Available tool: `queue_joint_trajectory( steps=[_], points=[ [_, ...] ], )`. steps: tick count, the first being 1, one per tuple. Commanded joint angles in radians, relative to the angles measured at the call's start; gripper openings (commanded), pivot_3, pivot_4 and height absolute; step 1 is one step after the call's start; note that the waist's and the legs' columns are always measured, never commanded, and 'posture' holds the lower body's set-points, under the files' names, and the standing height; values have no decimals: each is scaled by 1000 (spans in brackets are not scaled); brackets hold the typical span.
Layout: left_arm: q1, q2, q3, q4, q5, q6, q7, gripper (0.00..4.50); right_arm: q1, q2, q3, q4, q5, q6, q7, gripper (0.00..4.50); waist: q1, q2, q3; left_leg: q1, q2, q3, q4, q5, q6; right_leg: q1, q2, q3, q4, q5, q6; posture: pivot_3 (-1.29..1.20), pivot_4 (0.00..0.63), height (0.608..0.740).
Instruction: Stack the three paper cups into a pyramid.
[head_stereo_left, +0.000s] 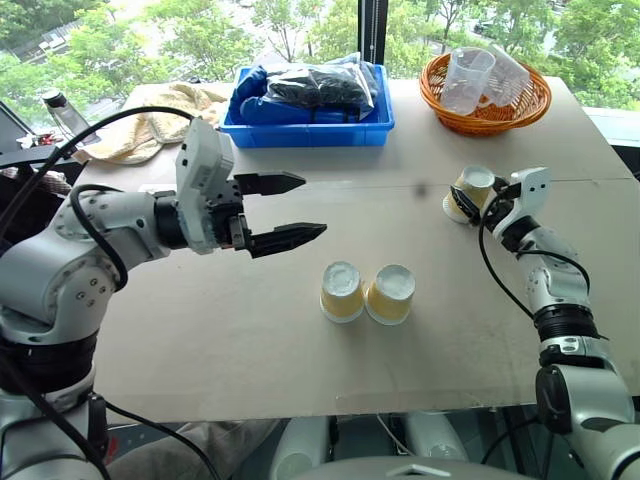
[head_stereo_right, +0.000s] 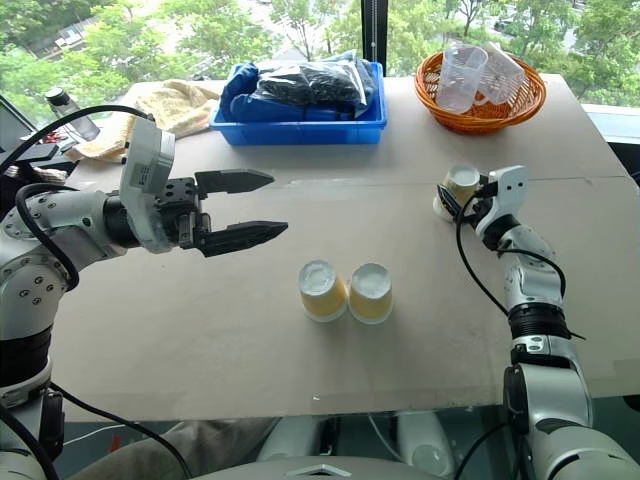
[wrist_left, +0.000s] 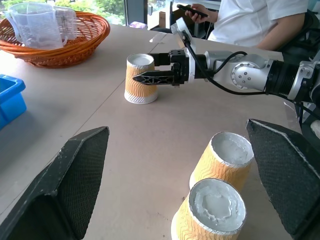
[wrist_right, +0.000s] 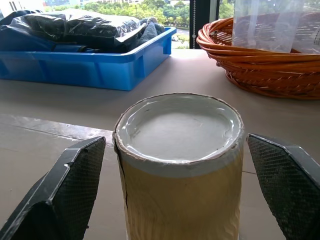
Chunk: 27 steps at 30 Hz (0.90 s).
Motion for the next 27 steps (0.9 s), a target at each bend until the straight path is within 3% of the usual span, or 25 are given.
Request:
queue_joint_trajectory(
  steps=[1, 2, 4, 6, 10, 16, 22, 27],
  points=[
    [-22, 5, 7, -18, 10, -8, 4, 4500, -27, -7, -6, -3, 2, -27, 16, 3964, 0, 0, 0, 0, 0, 0, 0, 0, 0, 0, 0, 0, 0, 0, 0, 0, 150, 740],
    [-22, 5, 7, -18, 11, -9, 4, 4500, -30, -6, -4, 4, -2, -28, 12, 3762, 0, 0, 0, 0, 0, 0, 0, 0, 0, 0, 0, 0, 0, 0, 0, 0, 150, 740],
    [-22, 6, 7, -21, 12, -7, 3, 4500, -31, -5, -1, 9, -7, -36, 17, 2838, 0, 0, 0, 0, 0, 0, 0, 0, 0, 0, 0, 0, 0, 0, 0, 0, 150, 740],
    [-21, 7, 10, -24, 11, -4, 2, 4500, -28, -4, 3, -2, -9, -44, 28, 2225, 0, 0, 0, 0, 0, 0, 0, 0, 0, 0, 0, 0, 0, 0, 0, 0, 150, 740],
    [-15, 18, 13, -18, 17, -3, -12, 4500, -4, -11, 27, -97, 13, -38, 105, 2176, 0, 0, 0, 0, 0, 0, 0, 0, 0, 0, 0, 0, 0, 0, 0, 0, 150, 740],
    [60, 77, 40, -26, 38, -55, -136, 4500, 125, -64, 137, -588, 199, 205, 331, 2176, 0, 1, 0, -1, 0, -1, 0, 0, 0, -1, 0, 0, -1, 0, 0, 0, 150, 740],
    [149, 124, 71, -22, 22, -75, -244, 4500, 223, -139, 246, -1059, 481, 564, 333, 2176, 7, 1, 1, -1, 0, -3, -1, 0, 0, -1, -1, -2, -1, 0, 0, 0, 150, 740],
    [180, 124, 101, -35, -4, -88, -303, 4500, 234, -153, 279, -1121, 516, 648, 300, 2176, 10, 0, 1, -1, -1, -4, 0, 0, 0, 0, -2, -3, -2, 0, 0, 0, 150, 740]
  ],
)
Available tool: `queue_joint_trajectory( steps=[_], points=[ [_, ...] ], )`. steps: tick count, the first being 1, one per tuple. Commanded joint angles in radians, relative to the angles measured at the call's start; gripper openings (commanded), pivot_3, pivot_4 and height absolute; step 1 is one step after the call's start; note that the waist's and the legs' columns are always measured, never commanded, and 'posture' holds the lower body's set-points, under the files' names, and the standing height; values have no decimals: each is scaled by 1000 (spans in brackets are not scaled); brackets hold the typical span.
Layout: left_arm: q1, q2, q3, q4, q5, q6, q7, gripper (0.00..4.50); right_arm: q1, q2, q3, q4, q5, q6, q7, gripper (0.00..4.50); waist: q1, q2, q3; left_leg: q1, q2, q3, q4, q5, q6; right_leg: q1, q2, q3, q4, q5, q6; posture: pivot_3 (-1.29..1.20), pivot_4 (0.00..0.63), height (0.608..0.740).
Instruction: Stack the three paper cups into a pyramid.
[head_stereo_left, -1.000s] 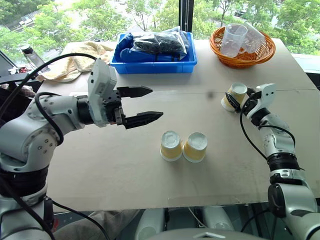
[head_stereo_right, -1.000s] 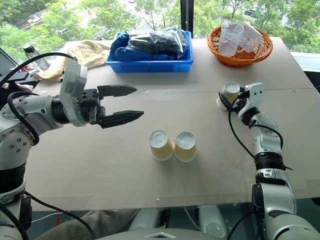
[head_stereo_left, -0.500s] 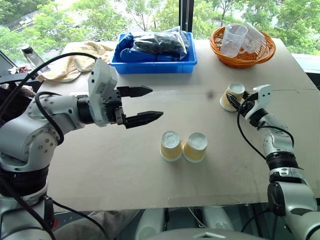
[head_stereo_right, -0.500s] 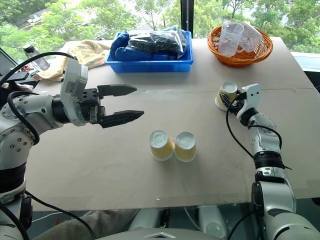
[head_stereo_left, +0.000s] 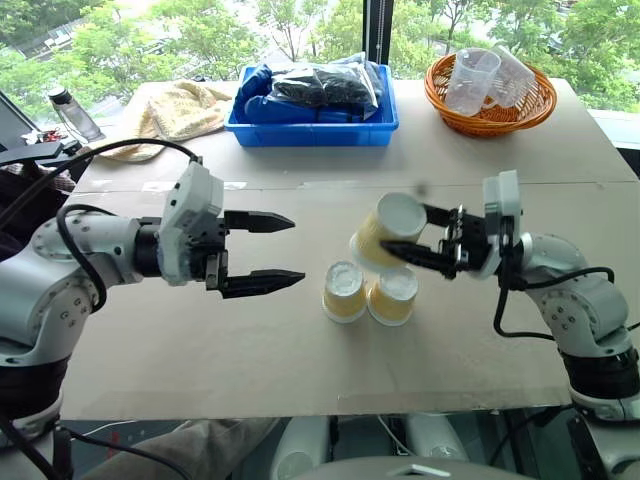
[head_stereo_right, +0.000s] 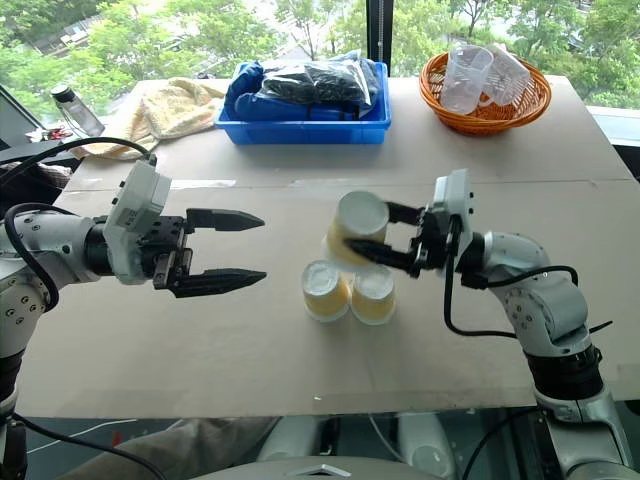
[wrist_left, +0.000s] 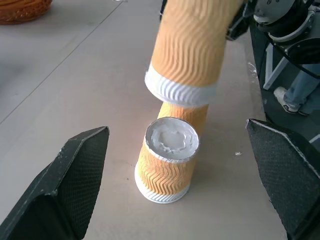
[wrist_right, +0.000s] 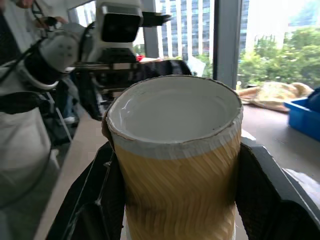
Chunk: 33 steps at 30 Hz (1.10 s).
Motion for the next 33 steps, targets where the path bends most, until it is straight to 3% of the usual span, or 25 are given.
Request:
queue_joint_trajectory(
  steps=[1, 24, 25, 28, 33],
  points=[
    [-2, 4, 54, -26, -42, -24, -38, 4500, -5, -2, -3, -40, 39, 46, -25, 2176, 1, 0, 0, 0, 0, 0, 0, 0, 0, 0, 0, 0, 0, 0, 0, 0, 150, 740],
    [0, 41, 78, -41, -82, 1, -54, 4500, 23, 12, 28, 48, -101, -26, -7, 2176, -3, 0, 0, 0, 0, -1, 0, 0, 0, 0, 1, -1, 0, 0, 0, 0, 150, 740],
    [0, 41, 78, -41, -82, 0, -54, 4500, 25, 10, 29, 46, -100, -25, -5, 3162, -3, 0, 0, 0, 0, -1, 0, 0, 0, 0, 1, -1, 0, 0, 0, 0, 150, 740],
    [1, 41, 78, -41, -79, -2, -54, 4500, 26, 2, 27, 37, -94, -19, 1, 4399, -3, 0, 0, 0, 0, -1, 0, 0, 0, 0, 1, -1, 0, 0, 0, 0, 150, 740],
    [1, 35, 72, -41, -77, -5, -50, 4500, 19, -4, 15, 10, -63, 3, -1, 4463, -3, 0, 0, 0, 0, -1, 0, 0, 0, 0, 1, -1, 0, 0, 0, 0, 150, 740]
  ],
)
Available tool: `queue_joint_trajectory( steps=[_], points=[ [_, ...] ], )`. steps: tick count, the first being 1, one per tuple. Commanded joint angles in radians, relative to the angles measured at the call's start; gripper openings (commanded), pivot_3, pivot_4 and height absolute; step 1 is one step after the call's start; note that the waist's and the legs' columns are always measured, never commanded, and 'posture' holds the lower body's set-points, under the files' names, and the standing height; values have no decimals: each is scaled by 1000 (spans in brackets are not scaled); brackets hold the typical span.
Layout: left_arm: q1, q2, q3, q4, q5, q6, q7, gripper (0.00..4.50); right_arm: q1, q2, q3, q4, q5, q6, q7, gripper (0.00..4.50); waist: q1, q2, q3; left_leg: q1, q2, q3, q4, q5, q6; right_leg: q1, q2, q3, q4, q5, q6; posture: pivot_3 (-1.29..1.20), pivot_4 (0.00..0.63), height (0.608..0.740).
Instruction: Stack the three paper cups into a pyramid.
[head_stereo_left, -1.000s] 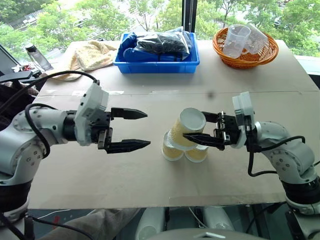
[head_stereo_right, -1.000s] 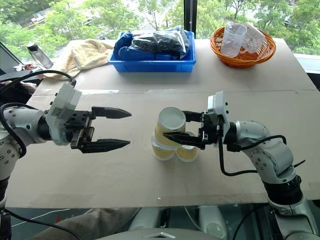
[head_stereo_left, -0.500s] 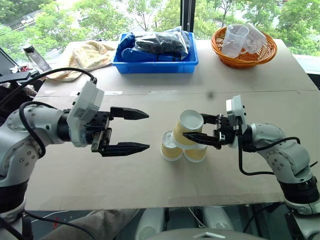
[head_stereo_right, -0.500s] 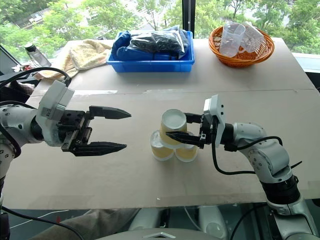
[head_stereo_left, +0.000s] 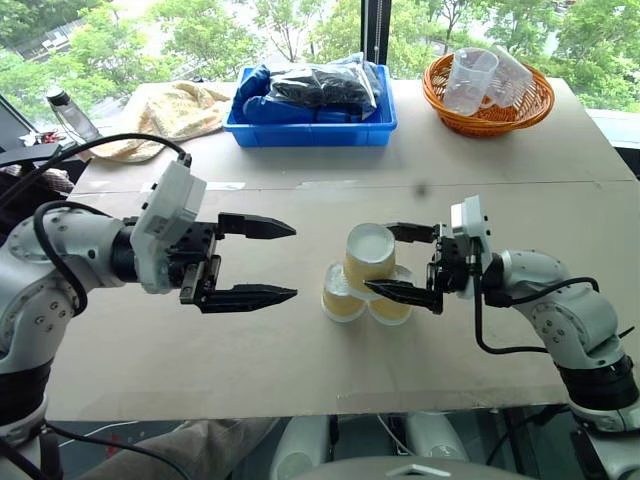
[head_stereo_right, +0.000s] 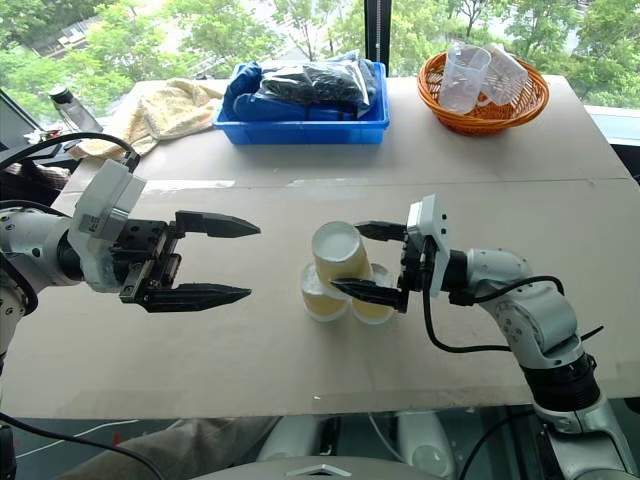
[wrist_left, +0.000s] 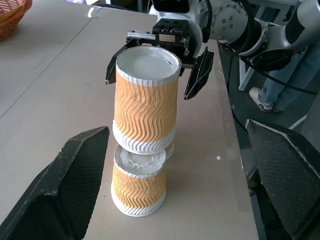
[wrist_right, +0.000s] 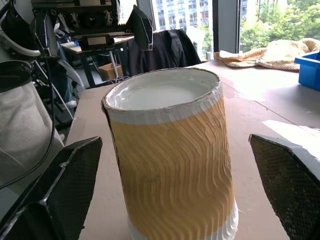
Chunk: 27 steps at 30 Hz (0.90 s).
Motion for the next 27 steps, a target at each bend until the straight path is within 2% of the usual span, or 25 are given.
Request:
queue_joint_trajectory(
  steps=[1, 6, 10, 12, 16, 19, 21, 24, 27],
  points=[
    [-3, 8, 26, -17, -5, -13, 0, 4500, -12, -2, -20, -54, 35, 11, 3, 4463, 0, 0, 0, 0, 0, 0, 0, 0, 0, 0, 0, 0, 0, 0, 0, 0, 150, 740],
    [4, 4, 31, -24, -8, -14, 6, 4500, -1, -27, -48, -79, 63, 25, 9, 4463, 1, 0, 0, 0, 0, 0, 0, 0, 0, 0, 0, 0, 0, 0, 0, 0, 150, 740],
    [40, -2, 64, -31, -23, -8, 16, 4500, 43, -88, -118, -100, 108, 35, 33, 4463, 2, 0, 0, 0, 0, 0, 0, 0, 0, 0, 0, 0, 0, 0, 0, 0, 150, 740],
    [75, -31, 110, -26, -62, 12, 54, 4500, 80, -136, -168, -100, 116, 32, 49, 4463, 3, 0, 0, -1, 0, 0, 0, 0, 0, 0, 0, 0, -1, 0, 0, 0, 150, 740],
    [202, -101, 184, -32, -36, -8, 123, 4500, 181, -220, -273, -80, 101, 1, 78, 4463, 4, 0, 0, 0, 0, 0, 0, 0, 0, 0, -1, 0, -1, 0, 0, 0, 150, 740],
    [346, -217, 171, -23, 86, -76, 249, 4500, 317, -224, -354, 39, 6, -123, 91, 4463, 7, 0, -1, 1, 0, 0, -2, -1, 2, 2, -1, 0, -2, 0, 0, 0, 150, 740],
    [402, -270, 116, -13, 206, -165, 300, 4500, 358, -188, -370, 104, -35, -203, 85, 4463, 9, -2, 0, 1, 0, 1, -2, -2, 4, 2, -1, 1, -2, 0, 0, 0, 150, 740],
    [410, -353, 38, 87, 385, -303, 403, 4500, 378, -124, -371, 226, -96, -340, 91, 4463, 14, -1, -1, 2, 0, 1, -2, -2, 4, 2, -1, 1, 0, 0, 0, 0, 150, 740],
    [394, -423, -18, 206, 469, -407, 431, 4500, 376, -75, -358, 341, -157, -469, 106, 4463, 21, -1, -1, 5, 0, 2, -2, -2, 4, 4, 0, 2, 1, 0, 0, 0, 150, 740]
  ],
)
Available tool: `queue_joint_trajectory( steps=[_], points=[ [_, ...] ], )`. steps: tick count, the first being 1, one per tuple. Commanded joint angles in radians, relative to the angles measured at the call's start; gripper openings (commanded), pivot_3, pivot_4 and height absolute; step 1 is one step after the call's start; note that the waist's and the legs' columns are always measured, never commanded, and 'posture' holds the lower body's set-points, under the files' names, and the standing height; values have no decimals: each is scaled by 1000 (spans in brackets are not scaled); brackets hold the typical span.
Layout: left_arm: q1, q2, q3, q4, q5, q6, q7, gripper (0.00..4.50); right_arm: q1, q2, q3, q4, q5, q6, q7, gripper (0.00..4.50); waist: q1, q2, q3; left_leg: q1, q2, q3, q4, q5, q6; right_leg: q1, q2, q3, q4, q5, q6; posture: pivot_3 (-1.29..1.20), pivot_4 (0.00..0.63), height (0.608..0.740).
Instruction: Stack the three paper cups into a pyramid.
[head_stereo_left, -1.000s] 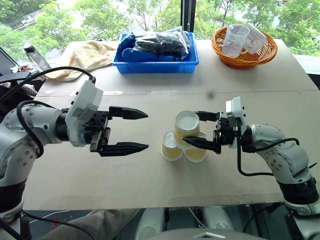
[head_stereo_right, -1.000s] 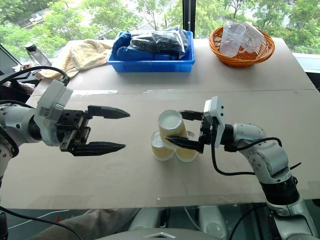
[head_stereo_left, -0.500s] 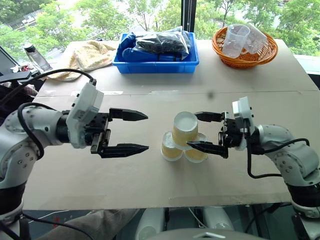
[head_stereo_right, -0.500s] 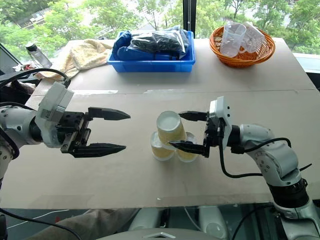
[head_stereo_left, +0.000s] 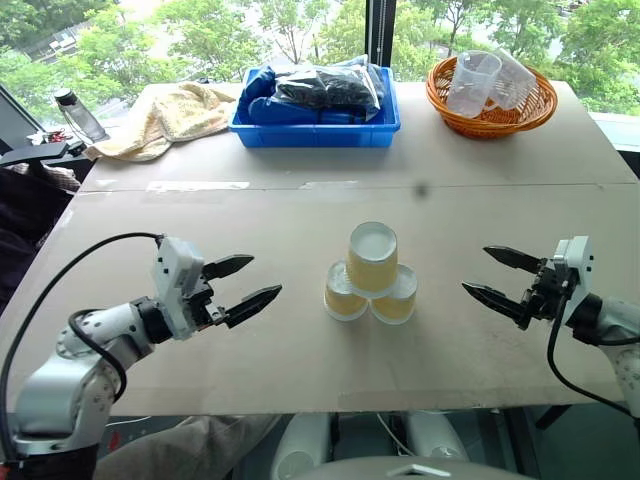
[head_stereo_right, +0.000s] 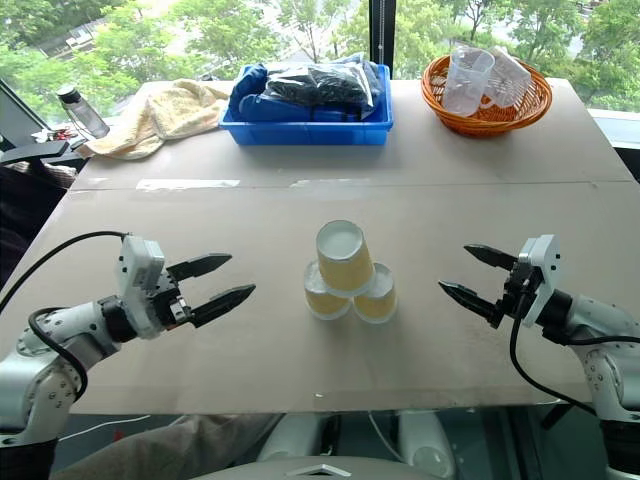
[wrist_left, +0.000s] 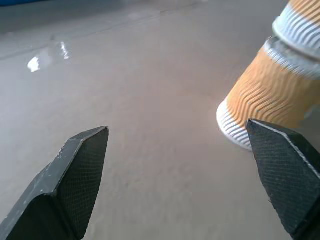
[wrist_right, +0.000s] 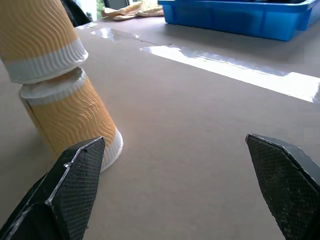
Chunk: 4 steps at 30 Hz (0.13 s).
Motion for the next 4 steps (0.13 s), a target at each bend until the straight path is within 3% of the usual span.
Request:
queue_joint_trajectory(
  steps=[1, 4],
  points=[
    [-9, -34, -58, 79, 94, -133, 7, 4500, -19, 42, -7, 78, -46, -129, 1, 4463, 3, 0, 0, 0, 0, 0, 0, 0, 0, 0, 0, 0, 0, 0, 0, 0, 150, 740],
    [-12, -41, -102, 100, 129, -172, -9, 4500, -37, 57, -3, 122, -70, -159, -11, 4463, 4, 0, 0, -2, 0, 0, 0, 2, -4, -1, 0, 0, -1, 0, 0, 0, 150, 740]
  ],
)
